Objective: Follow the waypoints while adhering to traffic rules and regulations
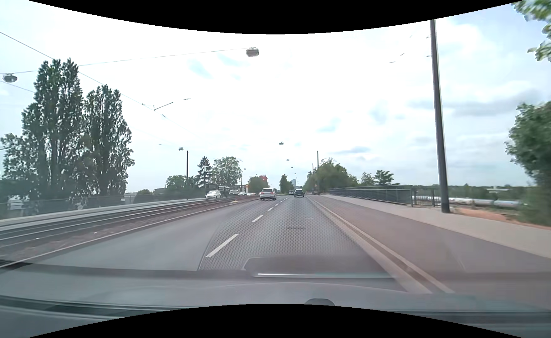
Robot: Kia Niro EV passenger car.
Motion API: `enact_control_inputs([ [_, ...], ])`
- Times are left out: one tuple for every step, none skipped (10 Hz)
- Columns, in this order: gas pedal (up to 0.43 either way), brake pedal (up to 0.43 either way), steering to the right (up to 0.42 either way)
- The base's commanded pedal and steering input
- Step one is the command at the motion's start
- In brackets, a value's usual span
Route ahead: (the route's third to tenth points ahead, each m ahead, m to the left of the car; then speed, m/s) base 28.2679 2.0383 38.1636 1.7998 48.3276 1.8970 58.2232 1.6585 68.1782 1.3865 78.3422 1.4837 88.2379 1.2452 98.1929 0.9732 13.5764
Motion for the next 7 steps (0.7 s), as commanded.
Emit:
enact_control_inputs([
  [0.197, 0.000, -0.004],
  [0.197, 0.000, -0.004],
  [0.197, 0.000, -0.004],
  [0.197, 0.000, -0.003],
  [0.197, 0.000, -0.003],
  [0.189, 0.000, -0.002],
  [0.169, 0.000, 0.000],
])
